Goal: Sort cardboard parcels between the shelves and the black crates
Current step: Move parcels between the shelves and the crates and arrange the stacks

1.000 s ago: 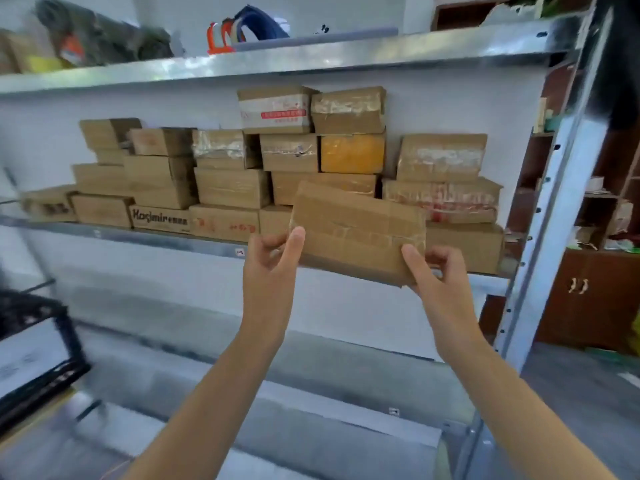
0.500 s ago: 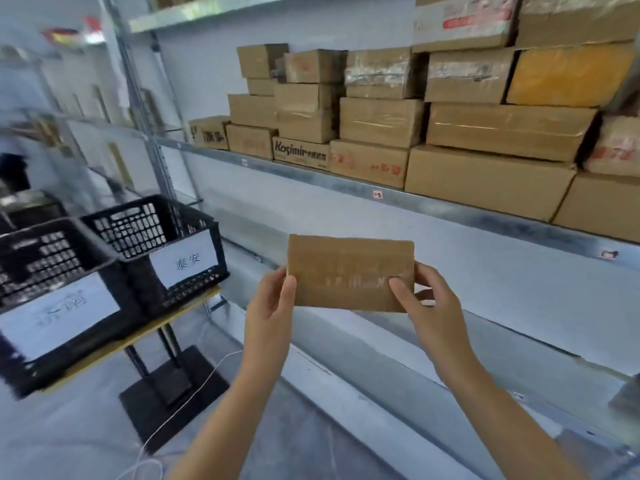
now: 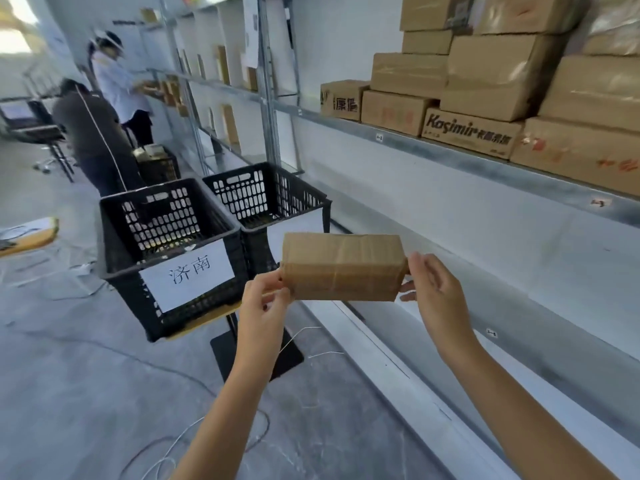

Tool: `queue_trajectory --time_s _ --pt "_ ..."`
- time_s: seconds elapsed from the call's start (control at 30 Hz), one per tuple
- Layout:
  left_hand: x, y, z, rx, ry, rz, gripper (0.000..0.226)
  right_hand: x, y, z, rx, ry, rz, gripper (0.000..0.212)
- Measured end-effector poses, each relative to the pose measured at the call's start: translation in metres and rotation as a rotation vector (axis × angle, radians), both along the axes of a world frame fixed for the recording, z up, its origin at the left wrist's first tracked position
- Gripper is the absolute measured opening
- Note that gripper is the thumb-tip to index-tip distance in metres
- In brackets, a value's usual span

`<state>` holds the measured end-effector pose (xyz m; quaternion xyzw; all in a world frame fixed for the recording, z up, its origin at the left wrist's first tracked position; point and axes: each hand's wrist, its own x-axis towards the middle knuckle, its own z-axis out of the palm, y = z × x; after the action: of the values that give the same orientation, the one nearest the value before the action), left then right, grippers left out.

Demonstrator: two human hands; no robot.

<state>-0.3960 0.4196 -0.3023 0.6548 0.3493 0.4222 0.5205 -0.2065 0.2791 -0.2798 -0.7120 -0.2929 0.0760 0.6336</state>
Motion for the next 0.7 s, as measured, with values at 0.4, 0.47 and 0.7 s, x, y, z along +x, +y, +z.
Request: queue_trajectory --time_s 0.4,0.47,0.7 --pt "0.004 0.107 -0.018 -0.127 -0.175 0.040 0.034 0.008 0.106 -0.016 -0.045 0.124 0.089 0.040" --pt "0.008 0.123 -0.021 -0.152 -0.156 0.054 0.035 0.016 0.124 -0.020 -0.024 0.132 0.094 0.035" --pt "0.040 0.185 -0.012 -0.260 -0.147 0.072 0.039 0.061 0.209 -0.029 0.017 0.153 0.162 0.030"
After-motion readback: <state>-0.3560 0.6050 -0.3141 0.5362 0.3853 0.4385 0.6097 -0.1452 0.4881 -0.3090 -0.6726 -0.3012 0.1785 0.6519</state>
